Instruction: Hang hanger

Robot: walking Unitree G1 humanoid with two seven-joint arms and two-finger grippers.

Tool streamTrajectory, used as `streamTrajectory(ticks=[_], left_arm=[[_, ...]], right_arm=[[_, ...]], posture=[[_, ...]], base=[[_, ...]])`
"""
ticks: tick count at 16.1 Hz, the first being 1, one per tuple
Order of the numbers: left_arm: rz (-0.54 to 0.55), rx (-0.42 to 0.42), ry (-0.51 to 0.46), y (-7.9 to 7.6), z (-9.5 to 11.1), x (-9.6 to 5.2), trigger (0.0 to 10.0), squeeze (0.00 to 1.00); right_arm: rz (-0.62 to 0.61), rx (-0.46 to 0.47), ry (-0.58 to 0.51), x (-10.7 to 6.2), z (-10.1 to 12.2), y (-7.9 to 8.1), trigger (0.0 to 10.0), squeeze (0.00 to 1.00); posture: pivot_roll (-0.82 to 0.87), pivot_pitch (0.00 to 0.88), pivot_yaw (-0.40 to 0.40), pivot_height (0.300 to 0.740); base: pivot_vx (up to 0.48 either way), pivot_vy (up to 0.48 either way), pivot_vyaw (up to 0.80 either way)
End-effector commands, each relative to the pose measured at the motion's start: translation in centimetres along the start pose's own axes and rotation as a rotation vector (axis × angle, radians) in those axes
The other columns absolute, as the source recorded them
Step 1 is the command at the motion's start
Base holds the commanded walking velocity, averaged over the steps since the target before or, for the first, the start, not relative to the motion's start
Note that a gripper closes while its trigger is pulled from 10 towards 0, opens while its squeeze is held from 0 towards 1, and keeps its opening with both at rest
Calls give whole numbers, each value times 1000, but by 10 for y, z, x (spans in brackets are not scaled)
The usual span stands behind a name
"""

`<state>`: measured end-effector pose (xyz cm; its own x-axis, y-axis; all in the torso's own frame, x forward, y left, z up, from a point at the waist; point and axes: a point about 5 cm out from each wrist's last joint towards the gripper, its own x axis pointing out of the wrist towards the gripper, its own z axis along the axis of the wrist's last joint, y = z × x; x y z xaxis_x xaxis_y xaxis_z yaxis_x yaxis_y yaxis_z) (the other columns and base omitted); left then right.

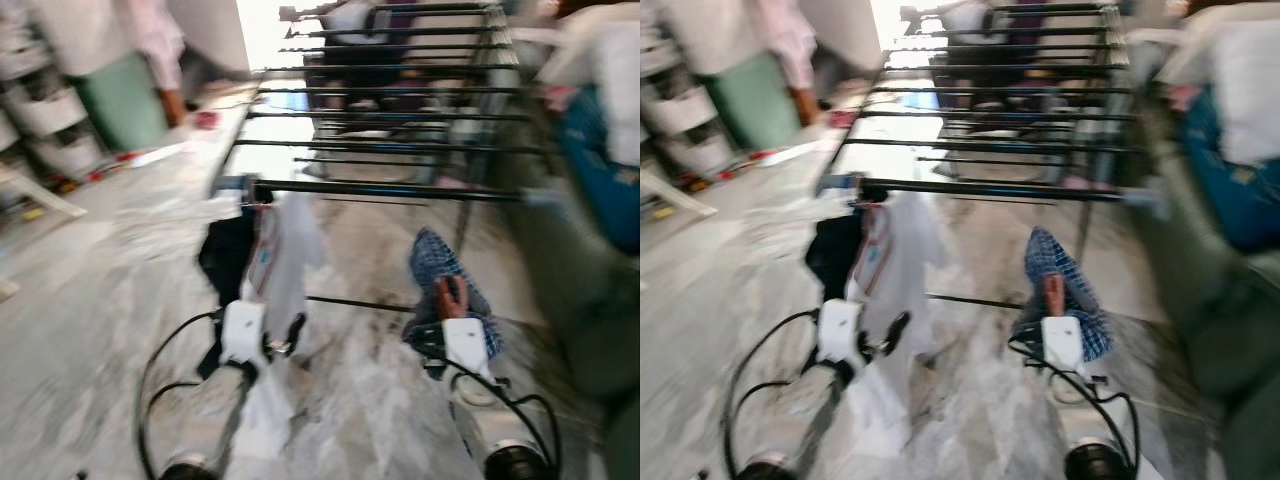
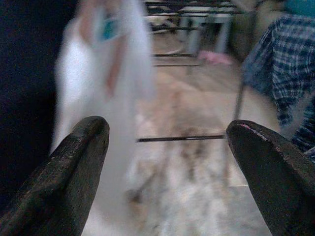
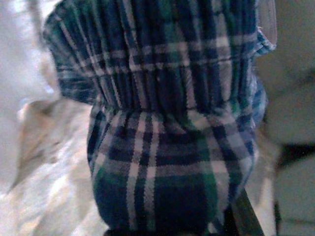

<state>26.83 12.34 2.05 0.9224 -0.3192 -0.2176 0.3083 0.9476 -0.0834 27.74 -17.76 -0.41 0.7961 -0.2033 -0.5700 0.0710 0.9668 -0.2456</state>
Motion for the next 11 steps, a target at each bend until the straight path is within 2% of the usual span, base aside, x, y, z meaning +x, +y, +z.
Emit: streamTrajectory(ticks=[1, 6, 7, 8, 11], left_arm=[[-24, 51, -24, -1, 4, -4, 10000, 0], [-105, 100, -84, -9, 9, -18, 10000, 0], [-110, 101, -86, -8, 10, -21, 10000, 0], [-114, 104, -90, -8, 11, -23, 10000, 0], [-120, 119, -81, -6, 11, -26, 10000, 0]], right_arm=[[19, -15, -51, -2, 14, 4, 10000, 0], [43, -8, -155, -6, 45, 6, 10000, 0], [24, 12, -189, -6, 66, 3, 10000, 0], [24, 28, -195, -5, 76, 1, 10000, 0], [0, 67, -211, -1, 92, -8, 10000, 0]], posture=[[-185, 0, 84, 740], [-175, 0, 84, 740], [-167, 0, 87, 740], [-162, 1, 89, 740], [-148, 8, 92, 740]], base=[[0, 0, 0], [0, 0, 0], [0, 0, 0], [0, 0, 0], [0, 0, 0]])
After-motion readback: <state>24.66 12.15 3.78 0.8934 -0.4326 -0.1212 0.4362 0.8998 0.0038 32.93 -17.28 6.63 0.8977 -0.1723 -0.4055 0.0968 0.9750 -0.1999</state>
